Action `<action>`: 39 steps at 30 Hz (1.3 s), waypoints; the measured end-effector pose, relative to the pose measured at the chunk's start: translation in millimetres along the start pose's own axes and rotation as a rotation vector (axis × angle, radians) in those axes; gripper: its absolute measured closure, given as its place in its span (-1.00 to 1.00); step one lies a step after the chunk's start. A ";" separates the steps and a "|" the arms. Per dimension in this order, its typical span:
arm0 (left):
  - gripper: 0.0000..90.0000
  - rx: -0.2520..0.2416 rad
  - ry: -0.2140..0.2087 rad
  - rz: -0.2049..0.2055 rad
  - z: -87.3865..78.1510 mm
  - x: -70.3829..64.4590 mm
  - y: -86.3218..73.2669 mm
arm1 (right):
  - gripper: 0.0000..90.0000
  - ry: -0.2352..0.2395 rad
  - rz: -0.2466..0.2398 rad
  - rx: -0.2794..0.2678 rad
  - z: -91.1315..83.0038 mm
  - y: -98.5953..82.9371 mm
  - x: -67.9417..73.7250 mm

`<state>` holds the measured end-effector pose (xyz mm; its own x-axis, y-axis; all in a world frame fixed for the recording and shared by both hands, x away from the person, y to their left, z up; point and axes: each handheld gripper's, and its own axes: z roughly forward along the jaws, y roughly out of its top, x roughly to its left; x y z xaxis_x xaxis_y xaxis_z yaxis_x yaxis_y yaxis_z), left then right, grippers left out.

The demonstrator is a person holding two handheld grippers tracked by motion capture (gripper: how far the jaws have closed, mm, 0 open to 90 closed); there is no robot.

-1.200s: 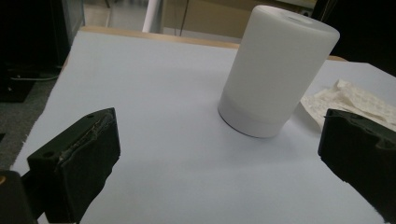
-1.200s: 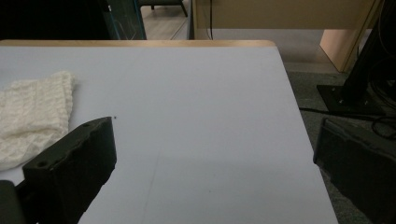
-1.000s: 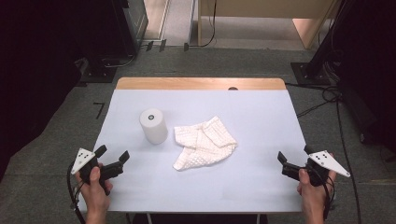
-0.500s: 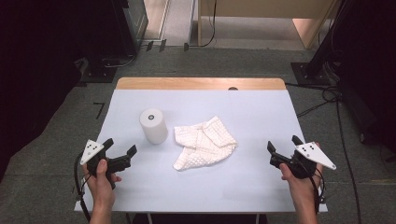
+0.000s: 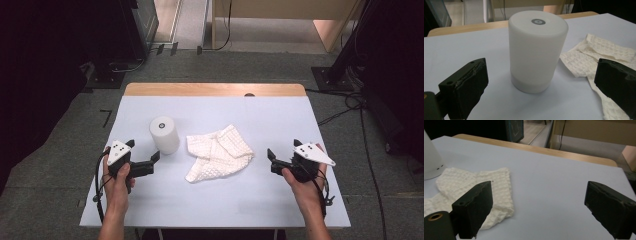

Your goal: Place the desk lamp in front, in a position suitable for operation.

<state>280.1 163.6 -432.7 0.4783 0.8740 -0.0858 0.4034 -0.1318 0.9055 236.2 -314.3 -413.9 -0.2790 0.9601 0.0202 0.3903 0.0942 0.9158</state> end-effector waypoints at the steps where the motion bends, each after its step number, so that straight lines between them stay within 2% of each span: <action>1: -1.00 0.003 -0.009 -0.006 0.9 0.9 1.1 | -0.85 0.010 -0.006 0.005 3.2 1.2 4.2; 2: -1.00 0.003 -0.009 -0.006 0.9 0.9 1.1 | -0.86 0.018 -0.011 0.011 5.6 2.1 7.4; 3: -1.00 0.014 -0.030 -0.011 2.7 2.2 3.9 | -0.87 0.031 -0.027 0.017 9.7 3.7 12.6; 4: -1.00 0.014 -0.030 -0.011 2.7 2.2 3.9 | -0.87 0.031 -0.027 0.017 9.7 3.7 12.6; 6: -1.00 0.021 -0.016 0.006 4.8 2.1 5.2 | -0.88 0.067 -0.044 0.019 17.9 6.5 27.3; 7: -1.00 0.021 -0.016 0.006 4.8 2.1 5.2 | -0.88 0.067 -0.044 0.019 17.9 6.5 27.3; 9: -1.00 0.009 -0.037 -0.022 6.5 3.2 3.2 | -0.88 0.093 -0.063 0.022 23.6 7.4 39.1; 10: -1.00 0.006 -0.048 -0.033 7.5 3.2 1.5 | -0.87 0.117 -0.089 0.037 31.1 6.8 52.5; 12: -1.00 0.010 -0.051 -0.045 11.0 2.6 -2.2 | -0.87 0.144 -0.109 0.059 39.1 5.2 66.7; 13: -1.00 0.015 -0.053 -0.051 12.8 1.9 -3.8 | -0.87 0.144 -0.109 0.059 39.1 5.2 66.7; 14: -1.00 0.018 -0.053 -0.051 14.2 1.4 -5.1 | -0.87 0.152 -0.119 0.070 43.4 4.1 73.5; 18: -1.00 0.001 -0.053 -0.074 14.8 1.0 -5.4 | -0.87 0.186 -0.145 0.117 63.6 -1.5 96.1; 19: -1.00 -0.005 -0.051 -0.076 14.8 0.6 -5.2 | -0.87 0.212 -0.148 0.143 74.2 -4.5 104.1; 20: -1.00 -0.007 -0.045 -0.076 14.8 0.1 -5.1 | -0.87 0.212 -0.148 0.143 74.2 -4.5 104.1; 22: -1.00 -0.012 -0.031 -0.083 15.2 -1.0 -5.6 | -0.87 0.231 -0.143 0.176 84.8 -7.5 110.4; 23: -1.00 -0.013 -0.021 -0.086 15.8 -1.6 -5.9 | -0.87 0.222 -0.156 0.199 95.3 -10.5 113.9; 24: -1.00 -0.013 -0.013 -0.093 16.5 -2.4 -6.2 | -0.87 0.222 -0.156 0.199 95.3 -10.5 113.9; 25: -1.00 -0.012 -0.004 -0.099 17.3 -3.2 -6.4 | -0.87 0.214 -0.148 0.224 104.0 -13.4 116.5; 28: -1.00 0.004 0.029 -0.095 20.4 -6.4 -6.6 | -0.87 0.212 -0.141 0.247 110.9 -16.6 117.5; 29: -1.00 0.012 0.034 -0.094 22.2 -8.5 -6.8 | -0.87 0.207 -0.148 0.273 117.4 -20.9 118.3; 35: -1.00 0.035 0.067 -0.090 29.4 -15.3 -8.2 | -0.86 0.181 -0.150 0.334 131.2 -29.7 119.2; 36: -1.00 0.050 0.089 -0.090 32.1 -16.9 -8.8 | -0.84 0.169 -0.159 0.374 136.9 -33.1 117.8; 37: -1.00 0.050 0.089 -0.090 32.1 -16.9 -8.8 | -0.84 0.169 -0.159 0.374 136.9 -33.1 117.8; 39: -1.00 0.053 0.115 -0.113 34.6 -17.7 -8.8 | -0.67 0.168 -0.153 0.371 137.7 -32.3 114.5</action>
<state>295.0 133.1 -453.6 0.3361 0.9321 -0.1352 0.4919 -0.0513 0.8692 312.5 -171.1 -496.4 -0.4851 0.8744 -0.0120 0.6138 0.3502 0.7075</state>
